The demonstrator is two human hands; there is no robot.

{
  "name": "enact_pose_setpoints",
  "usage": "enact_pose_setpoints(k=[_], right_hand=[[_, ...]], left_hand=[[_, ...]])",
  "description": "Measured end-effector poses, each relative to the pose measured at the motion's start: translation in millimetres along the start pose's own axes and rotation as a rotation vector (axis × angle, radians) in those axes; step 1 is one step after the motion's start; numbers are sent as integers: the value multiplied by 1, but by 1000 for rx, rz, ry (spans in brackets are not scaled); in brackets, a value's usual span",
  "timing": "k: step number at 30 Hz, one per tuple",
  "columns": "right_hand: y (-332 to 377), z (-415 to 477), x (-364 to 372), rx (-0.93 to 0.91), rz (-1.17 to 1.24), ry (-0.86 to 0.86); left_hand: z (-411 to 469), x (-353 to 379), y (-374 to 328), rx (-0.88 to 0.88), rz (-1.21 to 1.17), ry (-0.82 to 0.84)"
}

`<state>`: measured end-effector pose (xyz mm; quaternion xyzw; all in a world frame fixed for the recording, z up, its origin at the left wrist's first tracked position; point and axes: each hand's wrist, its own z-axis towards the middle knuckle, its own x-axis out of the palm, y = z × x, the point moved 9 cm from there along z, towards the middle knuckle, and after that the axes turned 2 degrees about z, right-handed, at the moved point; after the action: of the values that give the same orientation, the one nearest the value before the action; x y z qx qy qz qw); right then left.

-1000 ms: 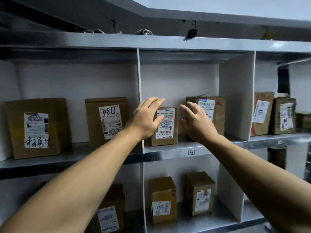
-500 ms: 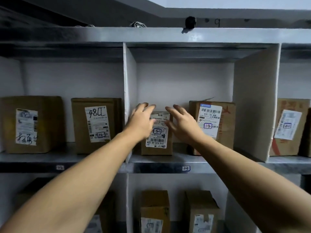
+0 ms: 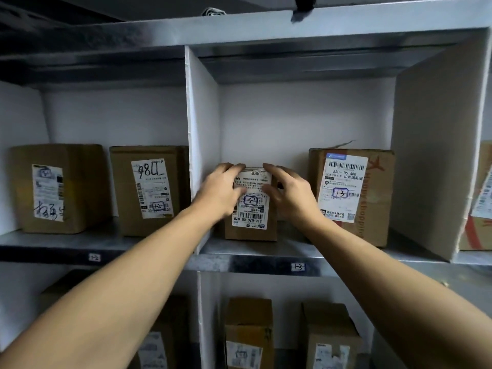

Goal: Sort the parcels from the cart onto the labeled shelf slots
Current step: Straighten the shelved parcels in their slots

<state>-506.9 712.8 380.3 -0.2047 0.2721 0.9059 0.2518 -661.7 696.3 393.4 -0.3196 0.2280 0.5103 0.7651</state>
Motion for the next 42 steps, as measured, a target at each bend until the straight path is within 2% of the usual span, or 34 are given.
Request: enact_pose_setpoints(k=[12, 18, 26, 33, 42], right_hand=[[-3, -1, -2, 7, 10, -24], [-3, -1, -4, 66, 7, 11], [0, -8, -10, 169, -158, 64], [14, -24, -34, 132, -260, 31], [30, -48, -56, 16, -444, -54]], left_hand=[[1, 2, -1, 16, 41, 0], [2, 2, -1, 9, 28, 20], [-3, -1, -2, 10, -65, 38], [-18, -11, -20, 176, -76, 20], [-30, -26, -20, 244, -98, -13]])
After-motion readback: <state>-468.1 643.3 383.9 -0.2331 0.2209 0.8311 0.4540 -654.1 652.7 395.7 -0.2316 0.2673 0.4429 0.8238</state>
